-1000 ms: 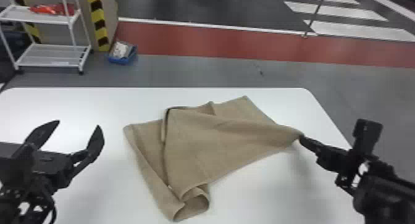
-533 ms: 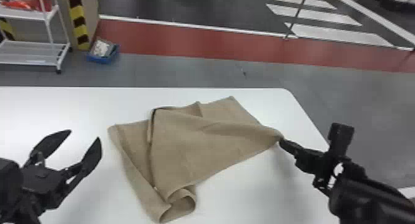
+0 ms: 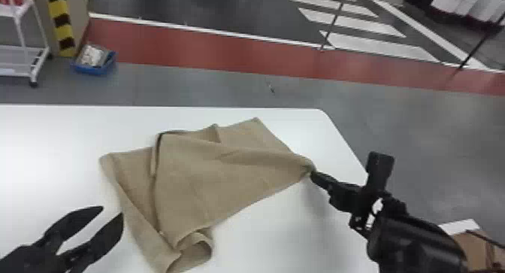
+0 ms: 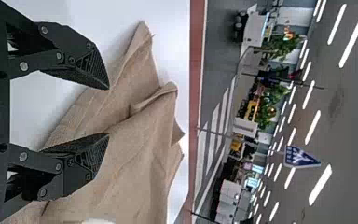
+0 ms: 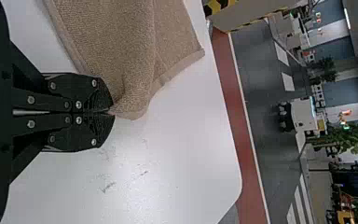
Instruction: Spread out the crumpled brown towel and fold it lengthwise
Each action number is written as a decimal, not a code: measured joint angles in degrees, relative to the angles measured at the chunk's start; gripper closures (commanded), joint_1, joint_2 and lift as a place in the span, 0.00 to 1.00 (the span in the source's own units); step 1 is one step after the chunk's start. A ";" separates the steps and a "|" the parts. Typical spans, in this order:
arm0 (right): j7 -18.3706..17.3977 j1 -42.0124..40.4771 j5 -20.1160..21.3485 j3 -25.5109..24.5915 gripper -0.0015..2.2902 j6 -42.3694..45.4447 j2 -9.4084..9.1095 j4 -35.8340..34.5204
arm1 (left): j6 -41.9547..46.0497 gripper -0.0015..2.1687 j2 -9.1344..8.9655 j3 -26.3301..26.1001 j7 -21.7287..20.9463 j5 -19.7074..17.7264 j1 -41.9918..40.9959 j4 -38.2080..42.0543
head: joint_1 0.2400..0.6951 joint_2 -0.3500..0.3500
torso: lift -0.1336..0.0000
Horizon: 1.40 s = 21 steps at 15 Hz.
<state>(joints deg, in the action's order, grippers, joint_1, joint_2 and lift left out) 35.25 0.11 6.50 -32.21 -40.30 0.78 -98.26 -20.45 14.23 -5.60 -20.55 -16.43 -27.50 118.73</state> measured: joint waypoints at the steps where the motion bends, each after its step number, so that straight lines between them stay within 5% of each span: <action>1: 0.00 -0.15 -0.05 0.23 0.74 0.33 -0.10 0.11 | -0.86 0.29 0.00 -0.53 -0.60 0.42 -0.13 0.03 | 1.00 0.00 | 0.07; 9: -0.01 -0.26 -0.31 0.26 0.74 1.64 0.01 1.04 | -3.01 0.29 0.46 -4.79 -4.65 4.37 -0.89 0.06 | 1.00 0.00 | 0.07; 21: 0.24 0.07 -1.71 -0.28 0.74 2.31 0.27 2.09 | -2.59 0.29 0.34 -11.34 -2.08 11.59 1.05 -2.40 | 1.00 0.00 | 0.07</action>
<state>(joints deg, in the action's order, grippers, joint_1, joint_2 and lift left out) 35.49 0.18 4.79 -32.49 -38.00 1.06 -96.17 -23.05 14.57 -16.94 -22.64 -4.84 -26.45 116.33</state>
